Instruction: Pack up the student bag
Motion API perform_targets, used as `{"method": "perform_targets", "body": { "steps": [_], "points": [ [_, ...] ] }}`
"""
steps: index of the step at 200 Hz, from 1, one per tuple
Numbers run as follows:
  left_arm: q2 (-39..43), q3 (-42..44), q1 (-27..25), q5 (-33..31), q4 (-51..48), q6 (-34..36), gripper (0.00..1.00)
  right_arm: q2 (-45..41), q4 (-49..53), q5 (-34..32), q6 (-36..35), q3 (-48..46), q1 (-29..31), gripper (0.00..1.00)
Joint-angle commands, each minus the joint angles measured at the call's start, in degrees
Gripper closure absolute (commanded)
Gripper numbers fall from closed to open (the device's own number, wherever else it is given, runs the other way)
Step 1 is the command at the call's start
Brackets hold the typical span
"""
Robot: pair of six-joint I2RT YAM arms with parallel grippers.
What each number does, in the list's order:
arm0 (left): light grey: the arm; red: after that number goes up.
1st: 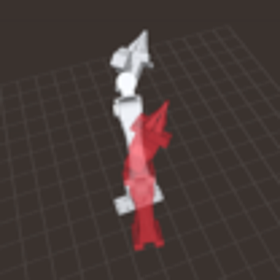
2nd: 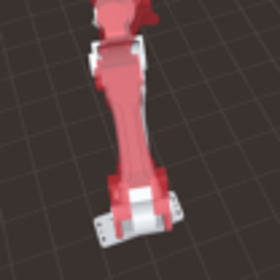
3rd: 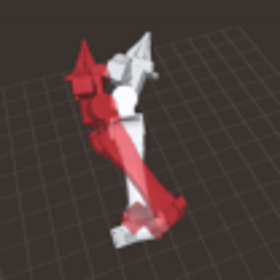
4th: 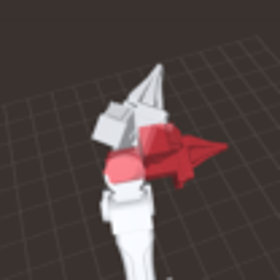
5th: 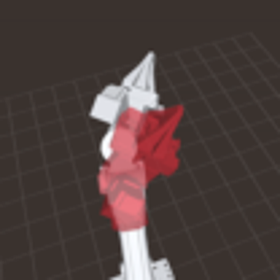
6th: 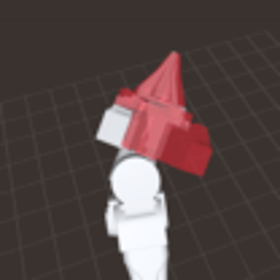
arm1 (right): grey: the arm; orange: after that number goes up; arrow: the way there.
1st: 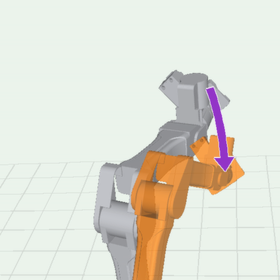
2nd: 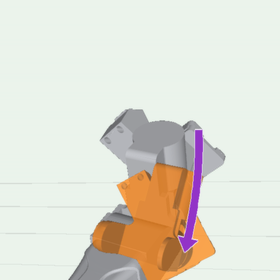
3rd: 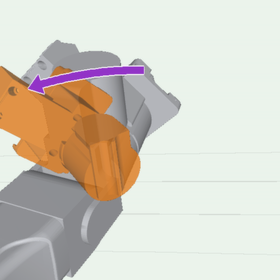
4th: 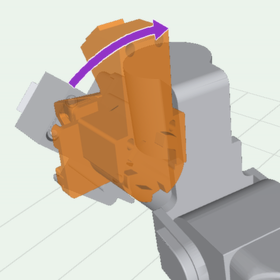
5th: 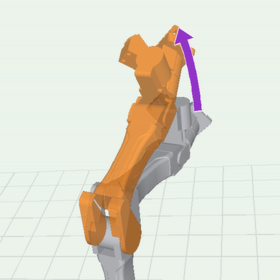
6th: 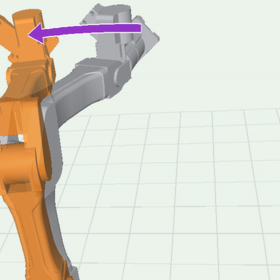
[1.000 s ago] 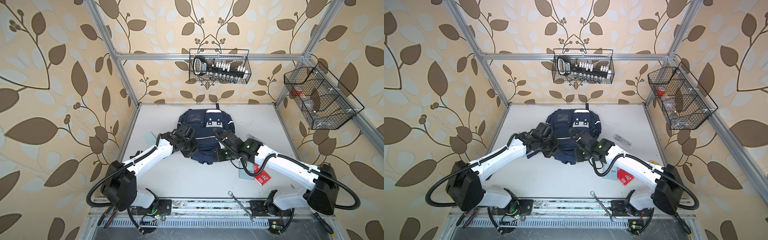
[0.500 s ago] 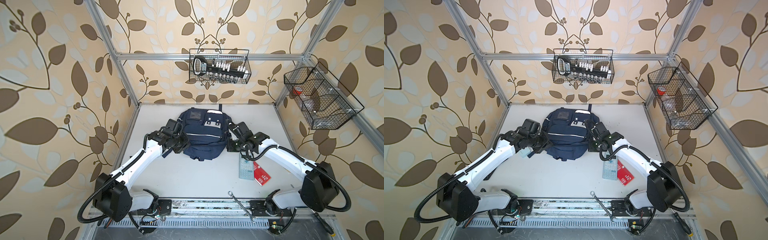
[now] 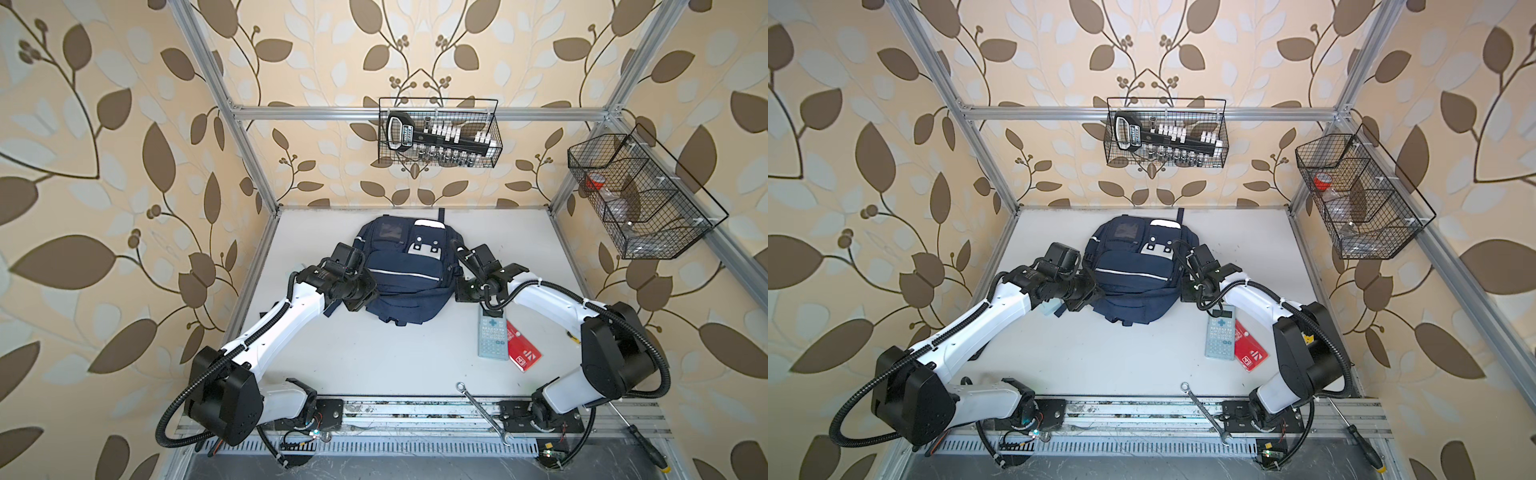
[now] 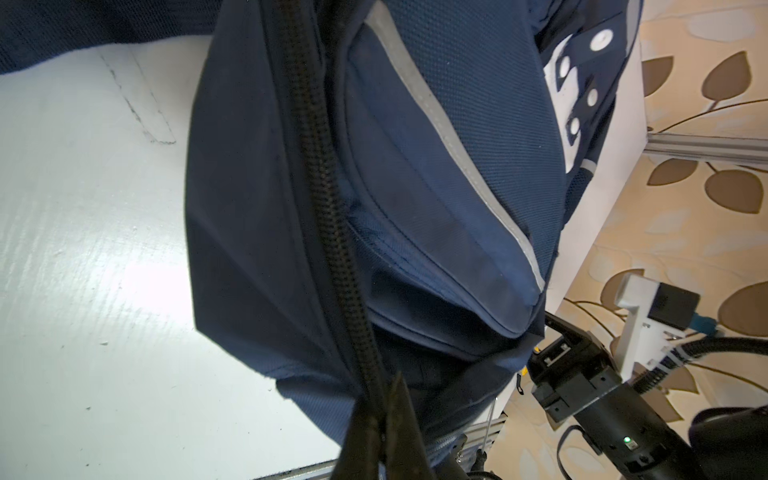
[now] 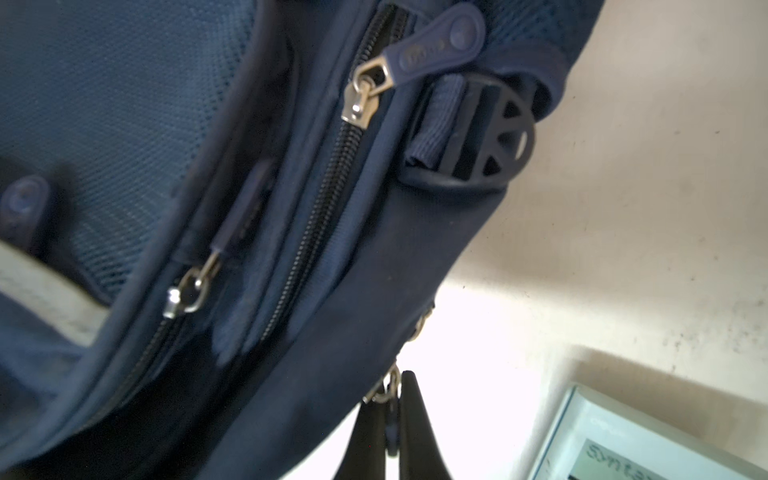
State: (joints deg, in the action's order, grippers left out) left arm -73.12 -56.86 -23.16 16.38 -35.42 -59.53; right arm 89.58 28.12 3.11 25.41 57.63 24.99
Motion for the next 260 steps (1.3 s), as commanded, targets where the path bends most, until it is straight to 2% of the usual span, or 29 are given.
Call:
{"method": "perform_targets", "body": {
  "steps": [1,13,21,26,34,42,58,78,104,126,157,194,201,216,230,260],
  "points": [
    [2.2,0.4,0.9,0.2,3.3,0.6,1.00,0.3,-0.5,-2.1,-0.8,-0.5,-0.8,0.93],
    [1.7,0.9,0.7,1.5,4.2,0.7,1.00,-1.9,0.7,-2.4,-0.6,-0.4,-0.5,0.71],
    [1.3,1.1,0.4,2.0,4.6,0.9,0.82,-4.0,1.8,-2.7,-0.1,-0.5,-0.5,0.62],
    [1.1,1.1,0.0,2.0,4.6,1.1,0.68,-5.4,2.4,-2.8,0.3,-0.3,-0.5,0.58],
    [1.0,1.0,-0.4,1.6,4.0,1.6,0.52,-7.5,3.2,-2.8,0.9,0.1,-0.5,0.54],
    [1.0,0.6,-0.7,1.1,3.2,2.3,0.44,-9.2,4.1,-2.5,1.5,0.9,-0.4,0.45],
    [1.7,-0.6,-1.1,-0.5,1.5,3.8,0.39,-10.2,6.0,-0.9,3.1,4.0,0.0,0.42],
    [1.5,-2.0,-1.2,-0.9,0.8,5.3,0.38,-8.0,5.0,1.3,6.7,6.9,2.6,0.44],
    [-0.5,-2.7,-1.5,1.3,2.0,5.8,0.39,-0.1,4.0,1.4,10.5,11.3,7.4,0.49],
    [-1.7,-2.2,-3.2,2.5,5.0,6.1,0.39,4.7,3.9,-1.1,12.5,13.2,7.1,0.51],
    [-4.0,-1.4,-5.7,2.5,8.2,6.9,0.35,10.4,3.6,1.8,12.7,15.2,6.9,0.54],
    [-4.9,0.3,-6.2,1.9,11.9,5.2,0.33,13.6,2.1,4.6,13.5,15.0,6.8,0.58],
    [-5.3,0.4,-6.3,1.8,12.4,5.1,0.32,13.8,1.3,5.4,13.8,14.8,6.9,0.64],
    [-6.1,0.5,-6.4,1.8,13.0,4.8,0.32,14.1,1.1,6.1,14.6,15.7,6.8,0.85],
    [-6.7,0.7,-6.5,1.9,13.6,4.3,0.32,13.4,1.2,6.7,15.8,16.7,6.6,1.00],
    [-5.8,1.7,-6.7,2.0,17.0,1.6,0.26,8.5,-1.7,10.8,20.8,18.6,5.2,1.00]
  ]
}}
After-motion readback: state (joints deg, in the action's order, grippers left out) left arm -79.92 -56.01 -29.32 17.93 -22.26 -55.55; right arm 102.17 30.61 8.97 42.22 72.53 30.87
